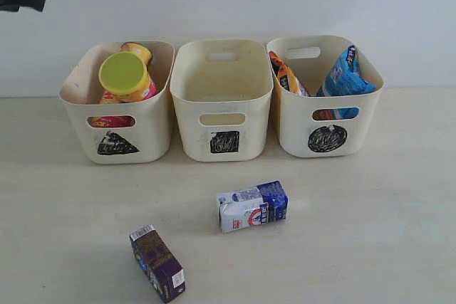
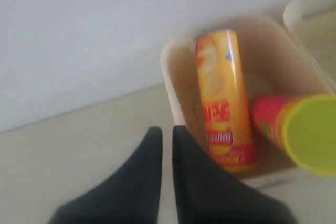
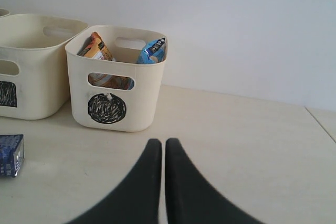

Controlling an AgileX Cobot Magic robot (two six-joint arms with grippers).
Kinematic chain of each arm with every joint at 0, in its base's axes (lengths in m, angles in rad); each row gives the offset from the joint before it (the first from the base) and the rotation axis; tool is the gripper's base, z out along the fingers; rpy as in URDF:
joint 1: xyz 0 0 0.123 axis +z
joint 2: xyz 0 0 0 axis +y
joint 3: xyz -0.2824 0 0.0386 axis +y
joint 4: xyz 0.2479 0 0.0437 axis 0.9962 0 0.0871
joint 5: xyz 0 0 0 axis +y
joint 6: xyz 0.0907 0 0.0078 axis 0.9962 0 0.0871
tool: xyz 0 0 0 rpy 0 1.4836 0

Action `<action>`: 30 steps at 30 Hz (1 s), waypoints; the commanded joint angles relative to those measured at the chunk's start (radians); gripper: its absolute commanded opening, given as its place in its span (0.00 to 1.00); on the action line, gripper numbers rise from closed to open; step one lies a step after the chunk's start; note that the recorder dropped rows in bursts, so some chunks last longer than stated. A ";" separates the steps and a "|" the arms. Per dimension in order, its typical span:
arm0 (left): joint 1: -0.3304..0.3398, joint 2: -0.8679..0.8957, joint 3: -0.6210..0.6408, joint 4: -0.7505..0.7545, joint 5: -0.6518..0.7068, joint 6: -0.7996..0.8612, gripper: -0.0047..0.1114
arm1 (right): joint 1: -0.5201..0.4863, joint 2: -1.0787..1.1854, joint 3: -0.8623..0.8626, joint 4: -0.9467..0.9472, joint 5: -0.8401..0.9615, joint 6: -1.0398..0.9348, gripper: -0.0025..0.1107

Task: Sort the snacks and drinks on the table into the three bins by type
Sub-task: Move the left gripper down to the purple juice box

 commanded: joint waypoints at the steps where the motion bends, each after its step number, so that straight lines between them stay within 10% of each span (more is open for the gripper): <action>1: -0.006 -0.007 -0.048 -0.150 0.239 0.170 0.08 | -0.003 -0.007 -0.001 0.002 -0.006 -0.007 0.02; 11: -0.162 -0.007 -0.058 -0.230 0.638 0.392 0.08 | -0.003 -0.007 -0.001 0.002 -0.006 -0.007 0.02; 20: -0.371 -0.065 0.025 -0.335 0.638 0.662 0.08 | -0.003 -0.007 -0.001 0.002 -0.006 -0.007 0.02; 30: -0.515 -0.095 0.207 -0.330 0.638 0.957 0.40 | -0.003 -0.007 -0.001 0.002 -0.006 -0.007 0.02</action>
